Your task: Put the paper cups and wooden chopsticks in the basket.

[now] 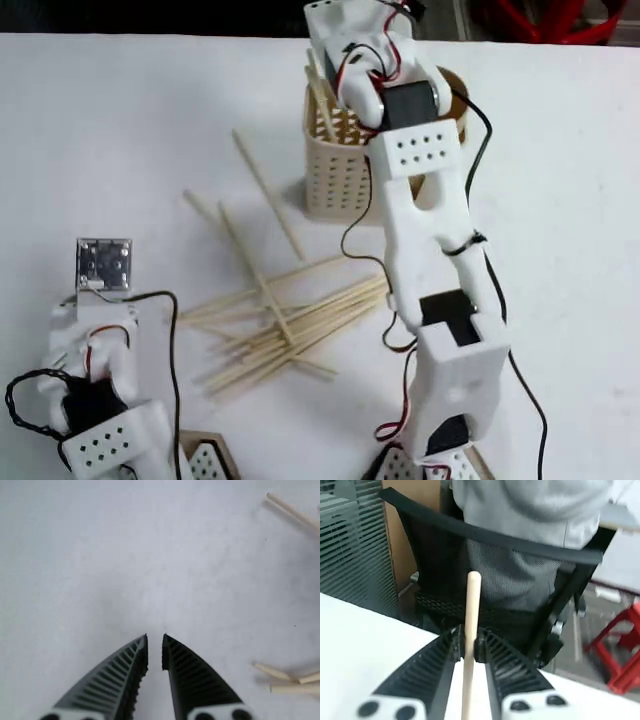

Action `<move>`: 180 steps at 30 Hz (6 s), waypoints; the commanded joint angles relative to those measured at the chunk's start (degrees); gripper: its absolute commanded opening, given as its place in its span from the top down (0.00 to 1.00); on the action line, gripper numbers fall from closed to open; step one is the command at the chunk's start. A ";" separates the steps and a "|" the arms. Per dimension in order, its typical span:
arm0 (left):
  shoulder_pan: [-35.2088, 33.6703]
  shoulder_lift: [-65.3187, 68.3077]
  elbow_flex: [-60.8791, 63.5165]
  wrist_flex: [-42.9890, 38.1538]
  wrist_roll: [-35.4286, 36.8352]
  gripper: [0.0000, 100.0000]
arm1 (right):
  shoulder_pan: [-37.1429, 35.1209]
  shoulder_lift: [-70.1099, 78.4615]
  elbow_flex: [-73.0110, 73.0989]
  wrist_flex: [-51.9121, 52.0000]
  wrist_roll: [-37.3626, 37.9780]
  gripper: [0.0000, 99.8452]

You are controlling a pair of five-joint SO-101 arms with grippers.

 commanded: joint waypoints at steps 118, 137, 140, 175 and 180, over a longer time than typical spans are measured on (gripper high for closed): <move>2.07 -0.75 0.97 -1.67 -0.79 0.93 | -9.54 -36.09 29.80 -10.68 12.40 0.98; 2.07 -0.75 0.97 -1.67 -0.79 0.93 | -2.86 -10.59 29.89 -19.30 12.31 0.98; 2.07 -0.75 0.97 -1.76 -0.79 0.93 | -2.68 -9.89 29.89 -19.21 12.31 0.98; 2.33 -0.75 -1.41 -1.58 -0.62 0.93 | -2.68 -40.22 29.80 30.02 12.40 0.80; 3.47 -0.48 -8.70 2.73 -3.60 0.93 | -2.24 -43.30 29.89 42.07 12.84 0.80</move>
